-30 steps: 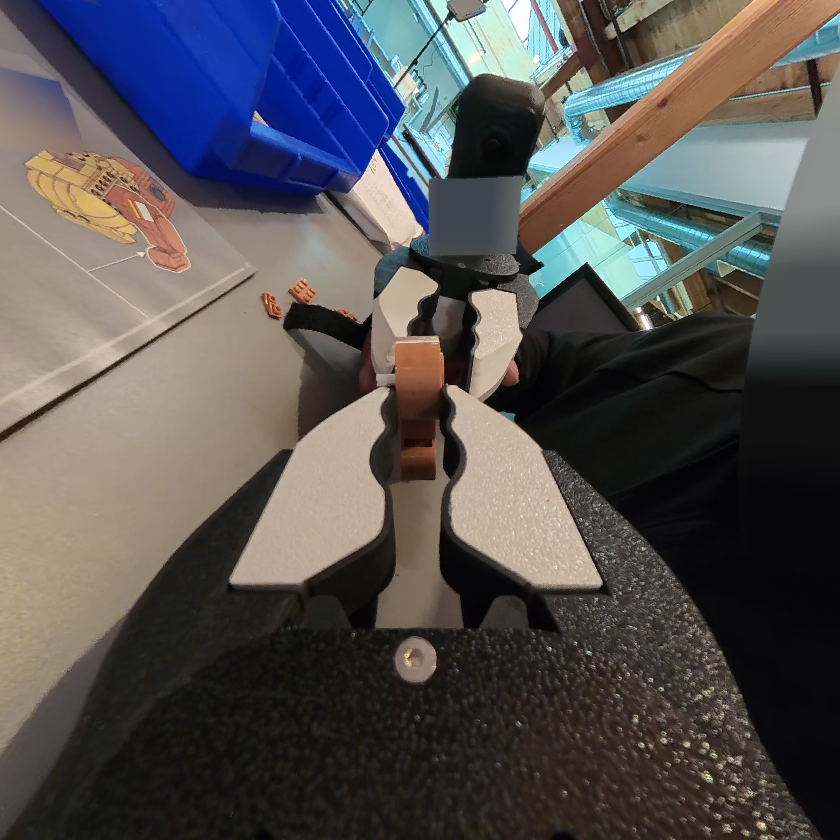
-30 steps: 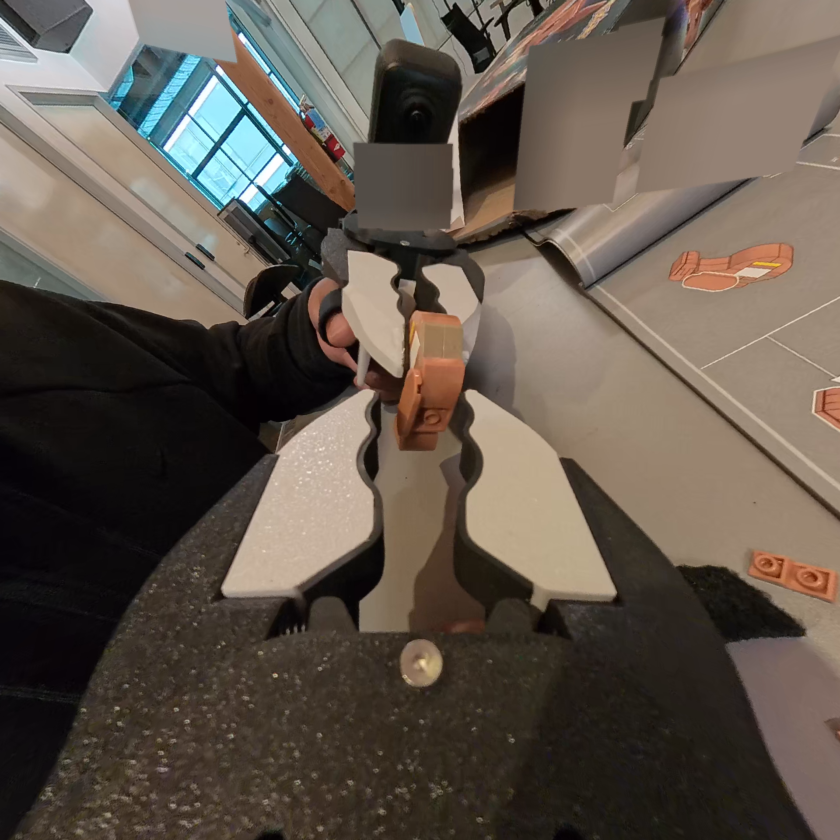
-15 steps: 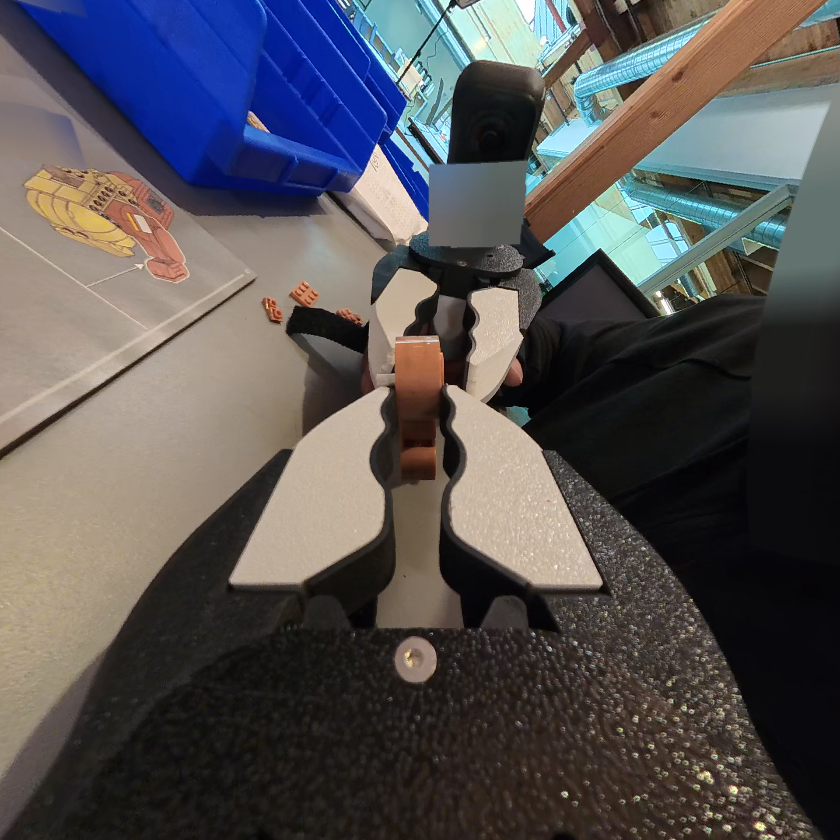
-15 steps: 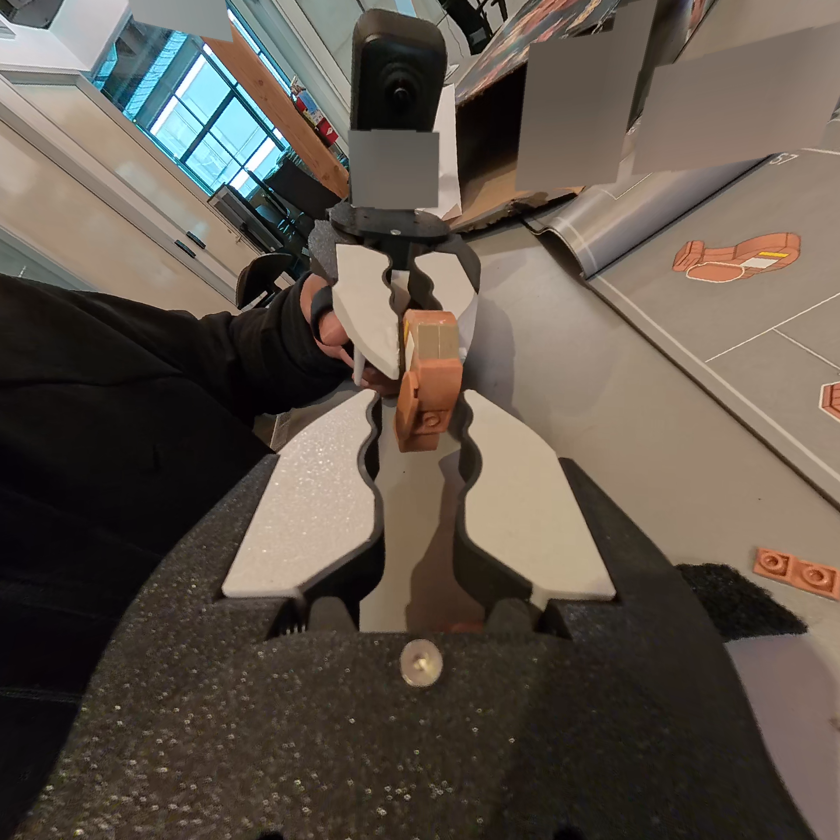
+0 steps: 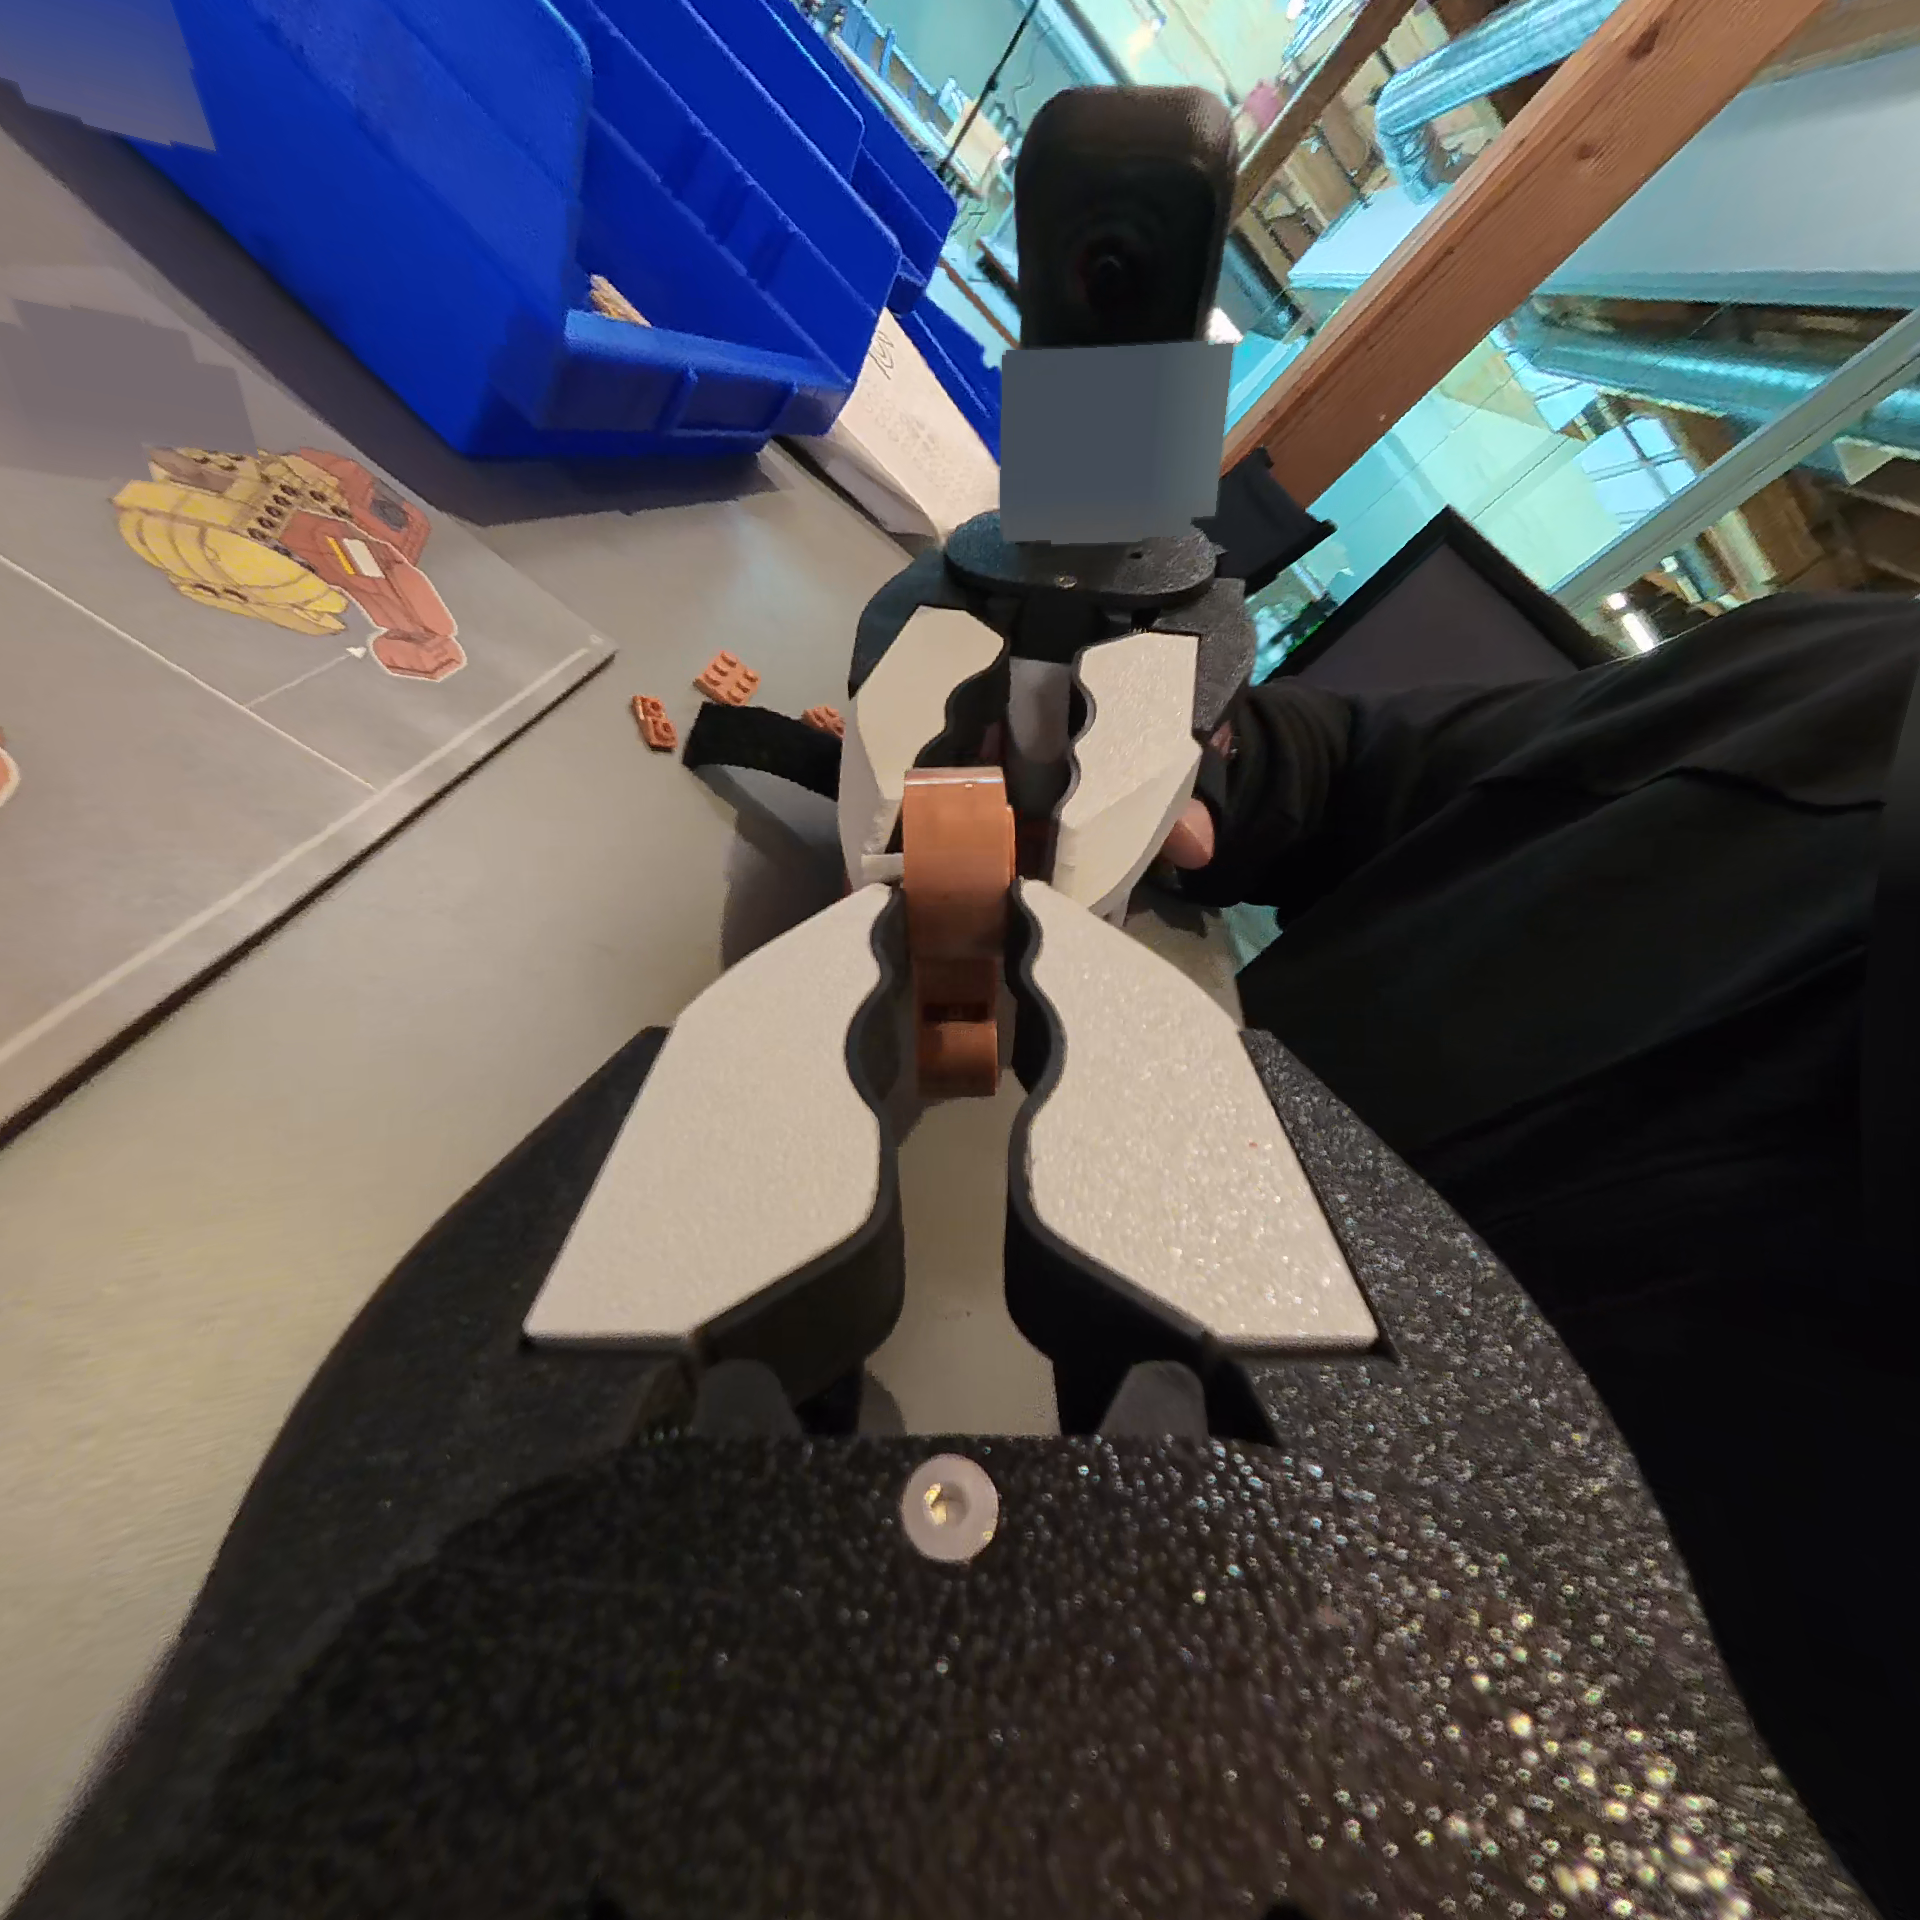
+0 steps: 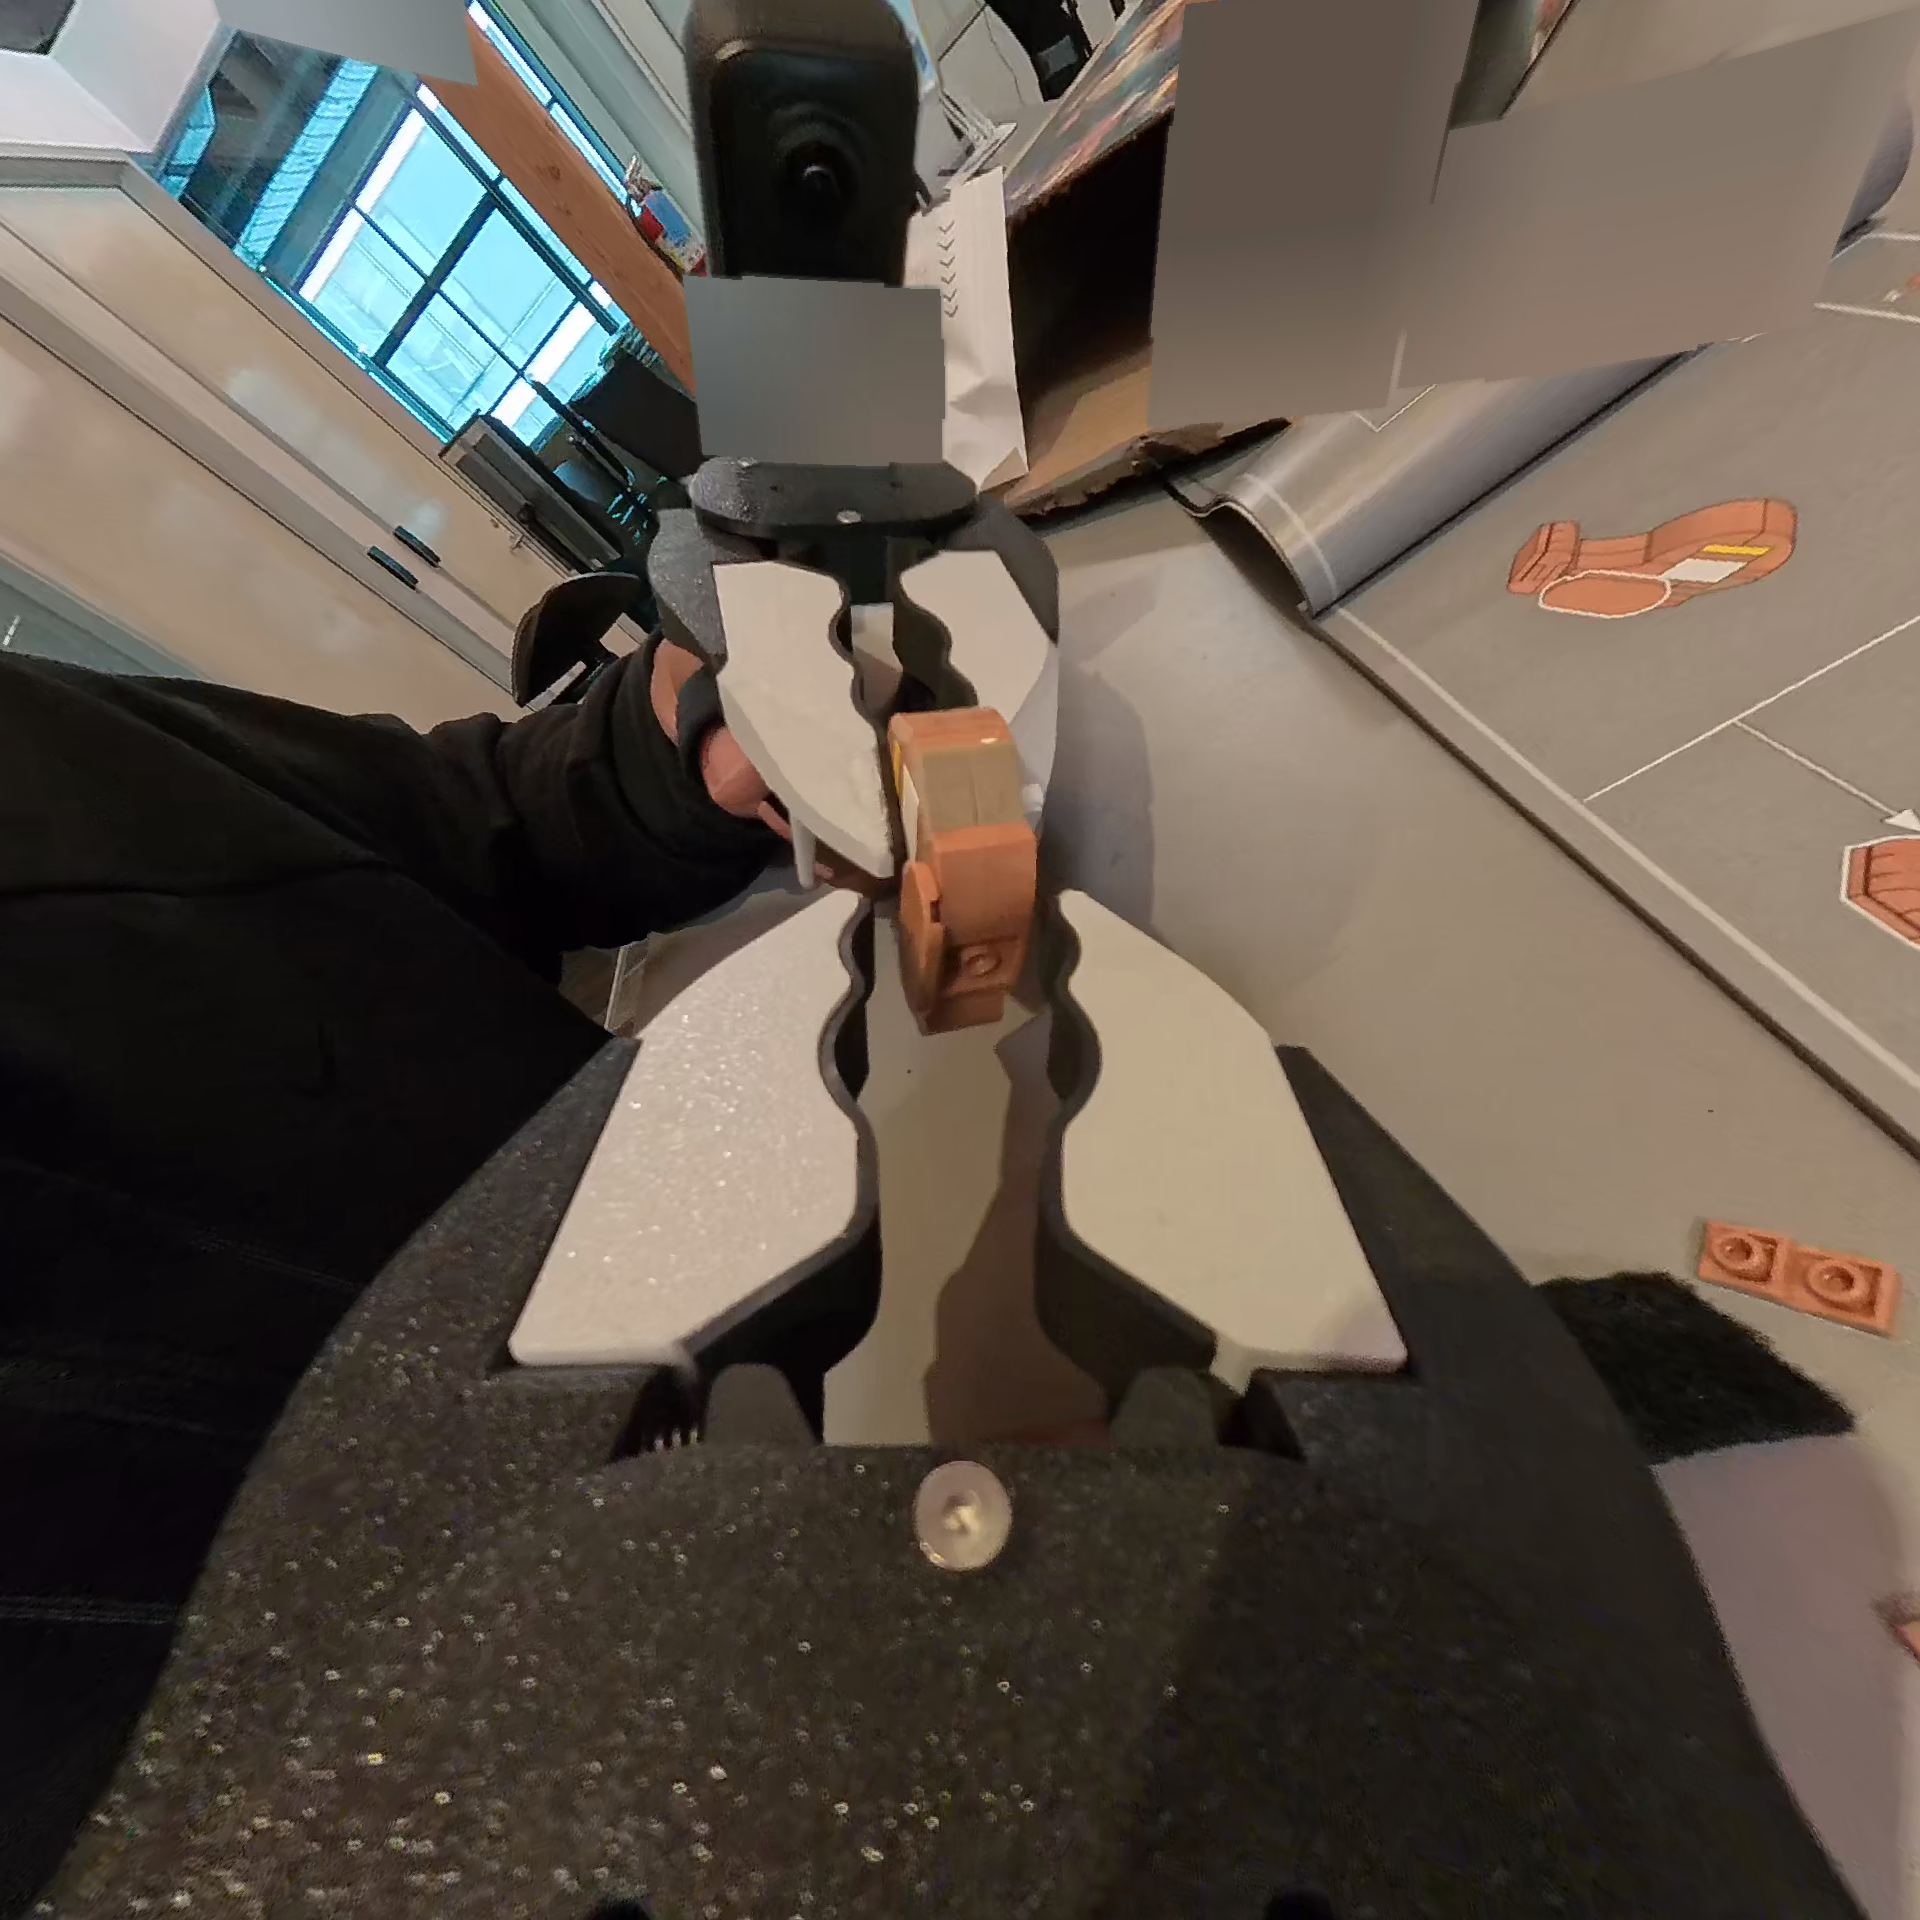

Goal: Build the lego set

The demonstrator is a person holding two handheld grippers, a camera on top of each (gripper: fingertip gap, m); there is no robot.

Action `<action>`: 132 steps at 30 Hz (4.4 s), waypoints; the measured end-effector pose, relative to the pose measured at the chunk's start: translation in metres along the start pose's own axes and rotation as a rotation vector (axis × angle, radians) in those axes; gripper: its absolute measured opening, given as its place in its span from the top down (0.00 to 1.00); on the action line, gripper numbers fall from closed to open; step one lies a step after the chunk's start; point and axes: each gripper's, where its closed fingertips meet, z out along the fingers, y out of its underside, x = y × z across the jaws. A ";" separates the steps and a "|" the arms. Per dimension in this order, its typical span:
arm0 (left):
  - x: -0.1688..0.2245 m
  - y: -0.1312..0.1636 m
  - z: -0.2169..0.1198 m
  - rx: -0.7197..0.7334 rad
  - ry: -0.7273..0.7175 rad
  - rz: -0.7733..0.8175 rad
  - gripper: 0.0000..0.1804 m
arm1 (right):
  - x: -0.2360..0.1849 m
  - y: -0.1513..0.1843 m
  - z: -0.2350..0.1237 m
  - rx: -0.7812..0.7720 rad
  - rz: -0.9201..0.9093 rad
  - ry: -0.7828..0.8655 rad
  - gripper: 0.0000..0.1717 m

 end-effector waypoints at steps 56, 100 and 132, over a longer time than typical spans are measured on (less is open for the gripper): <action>0.005 0.012 0.003 -0.111 -0.067 0.272 0.91 | -0.001 0.017 0.000 -0.126 -0.282 0.078 0.87; -0.001 0.006 -0.002 -0.054 -0.035 0.121 0.91 | -0.001 0.020 0.000 -0.154 -0.247 0.051 0.80; -0.005 -0.005 -0.009 0.030 0.002 -0.018 0.91 | 0.000 0.013 -0.002 -0.106 -0.202 0.041 0.83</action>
